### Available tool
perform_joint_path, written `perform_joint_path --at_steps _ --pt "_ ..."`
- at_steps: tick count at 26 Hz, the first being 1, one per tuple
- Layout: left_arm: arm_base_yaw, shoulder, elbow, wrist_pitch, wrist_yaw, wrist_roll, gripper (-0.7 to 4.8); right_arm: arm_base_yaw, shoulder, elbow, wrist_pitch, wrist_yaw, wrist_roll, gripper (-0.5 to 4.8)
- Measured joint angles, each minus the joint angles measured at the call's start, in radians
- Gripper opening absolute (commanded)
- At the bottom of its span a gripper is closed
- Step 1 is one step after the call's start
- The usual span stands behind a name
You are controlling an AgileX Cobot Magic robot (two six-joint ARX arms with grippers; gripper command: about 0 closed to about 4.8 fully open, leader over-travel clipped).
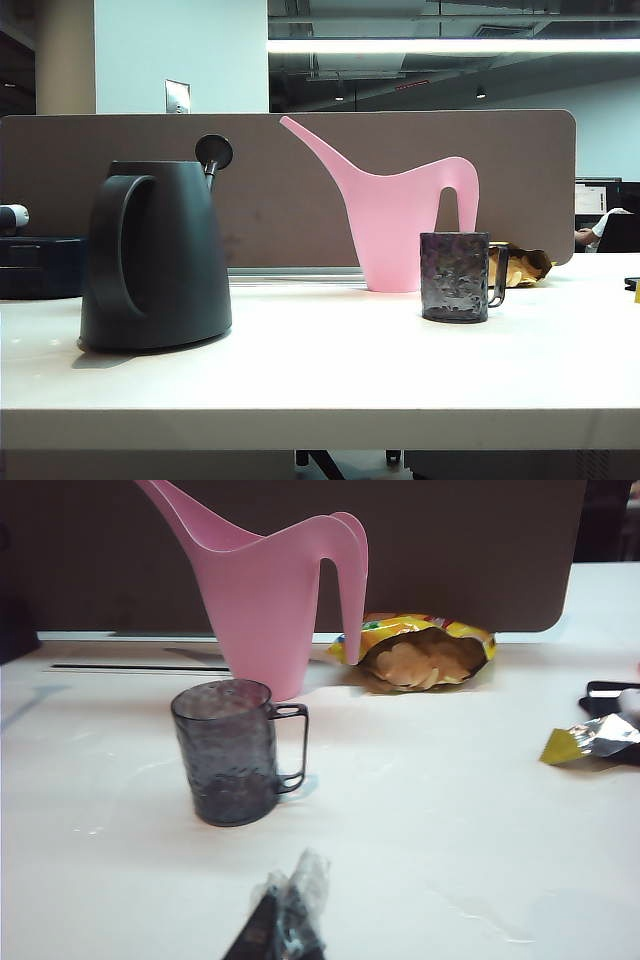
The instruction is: Pour the water from the cup into the kettle.
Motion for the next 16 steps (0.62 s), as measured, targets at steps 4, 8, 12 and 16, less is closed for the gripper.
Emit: perform_joint_path --at_steps 4,8,12,16 --pt "0.000 0.000 0.000 0.000 0.000 0.001 -0.05 0.000 0.000 0.000 -0.004 0.016 -0.027 -0.05" --pt "0.000 0.000 0.000 0.000 0.000 0.001 -0.05 0.000 0.000 0.000 -0.020 0.016 -0.027 -0.05" --pt "0.000 0.000 0.000 0.000 0.000 0.001 -0.05 0.000 0.000 0.000 -0.020 0.016 -0.027 -0.05" --pt "0.000 0.000 0.000 0.000 -0.001 0.001 -0.05 0.000 0.000 0.000 -0.020 0.016 -0.027 -0.05"
